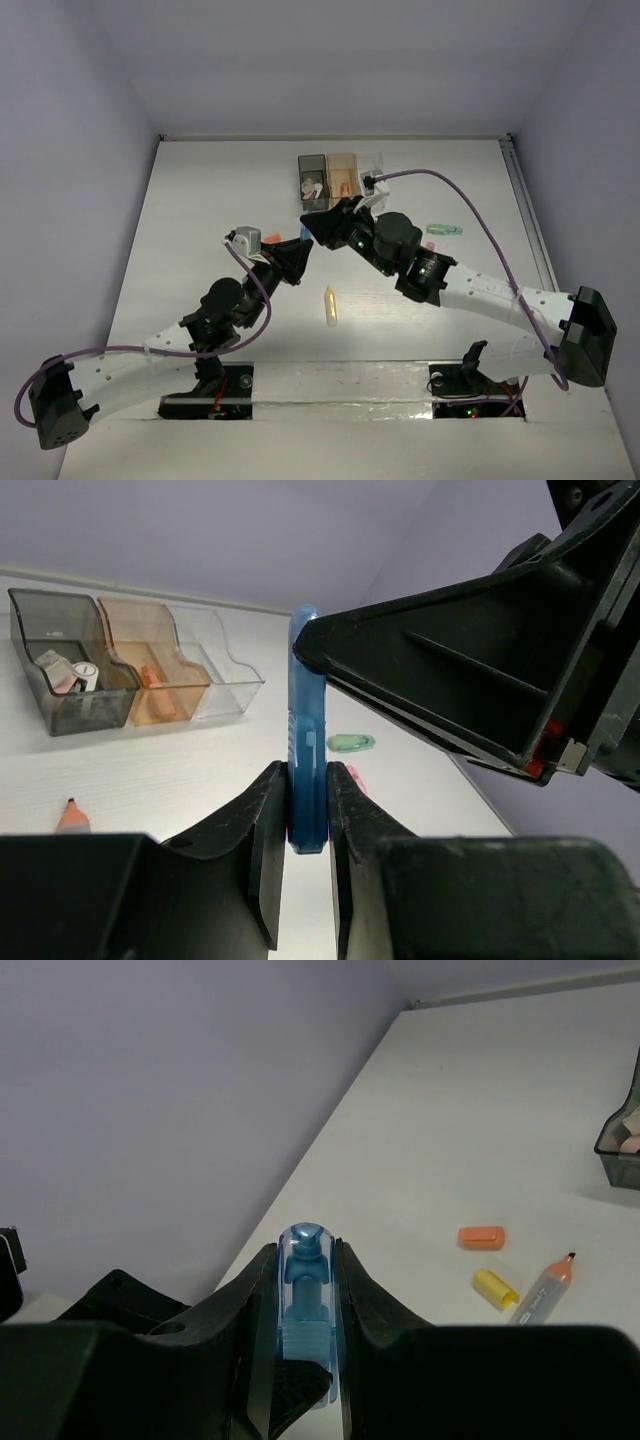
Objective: Sort the stationery into containers
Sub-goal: Close the pen cap on the pen.
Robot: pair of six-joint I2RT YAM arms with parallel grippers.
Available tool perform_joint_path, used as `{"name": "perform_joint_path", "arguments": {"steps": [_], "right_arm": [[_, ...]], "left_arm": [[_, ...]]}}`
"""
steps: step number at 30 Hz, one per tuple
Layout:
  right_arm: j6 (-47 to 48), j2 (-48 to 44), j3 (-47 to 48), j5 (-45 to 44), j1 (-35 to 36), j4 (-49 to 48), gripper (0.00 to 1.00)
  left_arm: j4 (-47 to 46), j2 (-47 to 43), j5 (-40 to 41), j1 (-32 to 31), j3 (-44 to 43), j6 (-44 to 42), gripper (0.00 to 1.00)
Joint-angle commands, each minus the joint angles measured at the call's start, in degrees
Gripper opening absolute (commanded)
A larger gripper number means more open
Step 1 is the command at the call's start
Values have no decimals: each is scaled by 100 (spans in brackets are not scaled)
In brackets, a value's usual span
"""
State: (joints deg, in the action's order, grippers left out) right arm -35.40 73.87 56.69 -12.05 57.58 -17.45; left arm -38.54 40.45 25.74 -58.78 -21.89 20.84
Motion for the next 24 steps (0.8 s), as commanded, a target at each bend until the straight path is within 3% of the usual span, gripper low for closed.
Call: {"name": "perform_joint_path", "arguments": {"steps": [1, 12, 24], "right_arm": [[86, 75, -333, 90, 437, 436, 0], [33, 128, -676, 185, 631, 778, 0], [-740, 681, -1493, 458, 1149, 208, 0]], "left_arm": [[-532, -221, 441, 60, -421, -176, 0], [-312, -335, 388, 60, -852, -818, 0], [-426, -2, 213, 288, -1282, -1047, 0]]}}
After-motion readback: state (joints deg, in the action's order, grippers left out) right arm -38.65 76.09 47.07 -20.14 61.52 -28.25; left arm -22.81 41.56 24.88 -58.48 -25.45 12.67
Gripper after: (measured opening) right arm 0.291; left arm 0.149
